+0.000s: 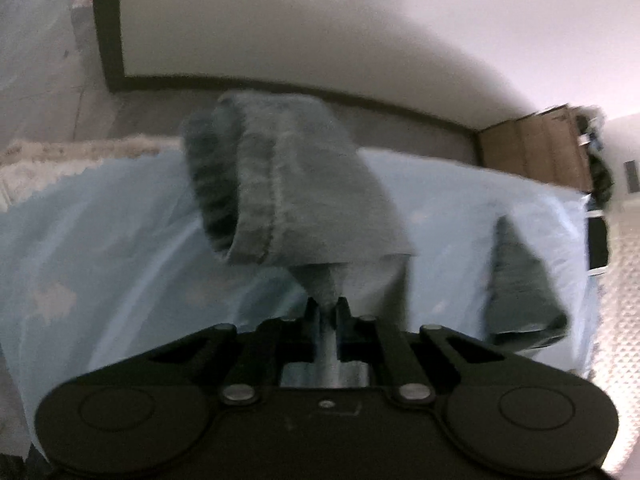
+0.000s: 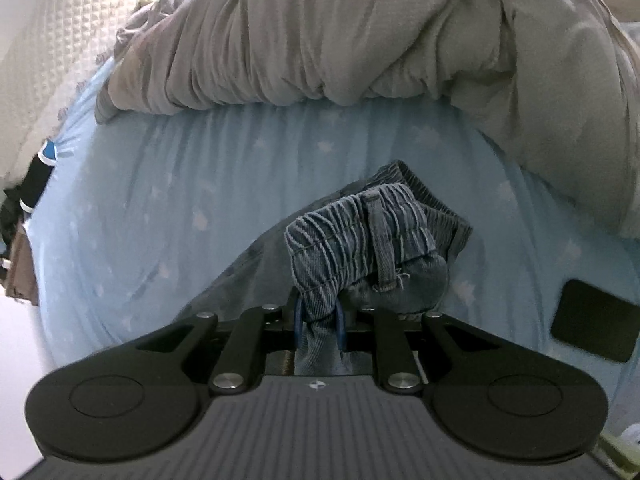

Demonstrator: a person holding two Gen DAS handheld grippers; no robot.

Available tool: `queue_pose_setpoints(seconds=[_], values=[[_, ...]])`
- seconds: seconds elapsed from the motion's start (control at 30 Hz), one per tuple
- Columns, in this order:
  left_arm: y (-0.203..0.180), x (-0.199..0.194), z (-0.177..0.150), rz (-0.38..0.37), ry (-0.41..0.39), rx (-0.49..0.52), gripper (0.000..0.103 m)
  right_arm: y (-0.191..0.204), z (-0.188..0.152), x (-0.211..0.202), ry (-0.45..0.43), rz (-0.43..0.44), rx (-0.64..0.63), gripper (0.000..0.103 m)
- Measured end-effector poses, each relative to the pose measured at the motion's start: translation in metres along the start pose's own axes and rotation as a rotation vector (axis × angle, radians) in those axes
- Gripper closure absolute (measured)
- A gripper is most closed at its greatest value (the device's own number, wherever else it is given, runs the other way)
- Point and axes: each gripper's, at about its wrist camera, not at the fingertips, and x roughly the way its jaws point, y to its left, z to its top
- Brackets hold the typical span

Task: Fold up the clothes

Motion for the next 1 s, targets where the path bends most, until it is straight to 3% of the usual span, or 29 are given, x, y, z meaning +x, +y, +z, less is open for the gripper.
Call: queue_pose_setpoints(seconds=[0.17,0.27,0.43,0.6,0.67,0.83,1.0], values=[[0.003,-0.064,0.018,-0.057,-0.057,-0.084,0.098,-0.008,0.007,-0.018,-0.013,0.104,0.062,0.087],[0.024,-0.086,0.03,-0.044,-0.055,-0.132,0.098,-0.019,0.018,-0.039,-0.045,0.185,0.078,0.087],[0.077,-0.079,0.036,0.07,-0.016,-0.171,0.098,-0.065,0.01,-0.041,-0.012,0.104,0.06,0.087],[0.121,-0.068,0.032,0.195,0.013,-0.228,0.098,-0.125,-0.034,-0.012,0.11,-0.101,0.083,0.087],[0.116,-0.068,0.034,0.178,0.023,-0.223,0.098,-0.139,-0.048,-0.006,0.141,-0.125,0.115,0.087],[0.092,-0.079,0.043,0.138,0.026,-0.133,0.098,-0.118,-0.042,-0.028,0.064,0.03,0.047,0.087],[0.095,-0.071,0.043,0.191,0.07,-0.156,0.096,-0.121,-0.043,-0.022,0.074,0.008,0.001,0.087]])
